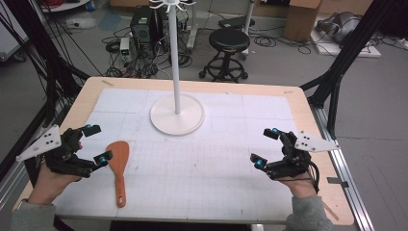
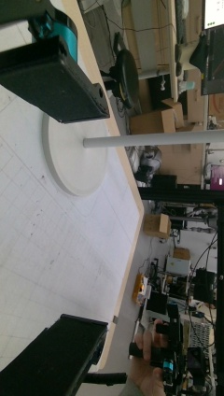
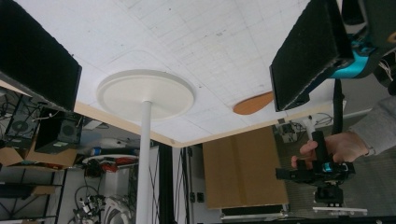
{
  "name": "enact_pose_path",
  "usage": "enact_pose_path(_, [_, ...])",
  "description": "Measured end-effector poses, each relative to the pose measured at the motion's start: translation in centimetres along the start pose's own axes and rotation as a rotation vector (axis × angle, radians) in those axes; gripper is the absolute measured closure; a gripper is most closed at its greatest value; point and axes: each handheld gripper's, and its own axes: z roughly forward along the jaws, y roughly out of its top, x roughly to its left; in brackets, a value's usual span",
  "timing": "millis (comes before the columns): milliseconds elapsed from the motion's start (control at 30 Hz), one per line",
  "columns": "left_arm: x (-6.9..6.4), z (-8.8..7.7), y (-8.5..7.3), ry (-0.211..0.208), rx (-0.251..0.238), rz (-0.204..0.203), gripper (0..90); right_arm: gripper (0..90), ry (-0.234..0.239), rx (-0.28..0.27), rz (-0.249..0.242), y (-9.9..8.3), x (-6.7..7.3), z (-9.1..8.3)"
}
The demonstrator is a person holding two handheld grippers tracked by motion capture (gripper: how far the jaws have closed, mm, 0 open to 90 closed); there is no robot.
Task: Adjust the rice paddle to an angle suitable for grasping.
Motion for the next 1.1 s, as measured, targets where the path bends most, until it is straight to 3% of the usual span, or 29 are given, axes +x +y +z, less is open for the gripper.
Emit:
enact_pose_path(333, [0.1,-0.2,-0.1,0.012,0.009,-0.008,1.8,1.0,0.001,0.008,-0.003,-0.1,-0.1,0.1])
enact_pose_path(433, [0.1,-0.5,-0.2,0.002,0.009,-0.011,5.5,1.0,0.003,0.014,-0.001,-0.2,-0.1,0.2])
enact_pose_path(467, [0.1,-0.6,-0.2,-0.012,0.007,-0.007,20.9,1.0,0.0,0.017,0.001,-0.2,-0.2,0.1])
enact_pose_path(500, [0.1,-0.8,-0.3,-0.026,0.004,-0.011,28.6,1.0,-0.002,0.018,0.001,-0.2,-0.2,0.1])
enact_pose_path(533, [0.0,-0.9,-0.4,-0.047,0.016,-0.022,31.7,1.0,-0.003,0.016,0.002,-0.3,-0.2,0.1])
enact_pose_path(633, [0.0,-1.0,-0.5,-0.049,0.033,-0.014,37.5,1.0,-0.002,0.017,0.005,-0.3,-0.2,0.1])
enact_pose_path(667, [-0.1,-1.0,-0.6,-0.054,0.039,-0.011,49.3,1.0,-0.005,0.018,0.005,-0.3,-0.2,0.1])
enact_pose_path(900, [-0.1,-1.6,-0.7,-0.08,0.063,0.002,83.5,1.0,-0.003,0.024,0.011,-0.4,-0.3,0.2])
enact_pose_path(967, [-0.1,-1.7,-0.8,-0.108,0.072,0.005,89.5,1.0,-0.003,0.022,0.003,-0.4,-0.3,0.2])
enact_pose_path(1100, [-0.2,-1.5,-0.9,-0.131,0.096,0.023,89.7,1.0,-0.002,0.026,0.01,-0.5,-0.3,0.3])
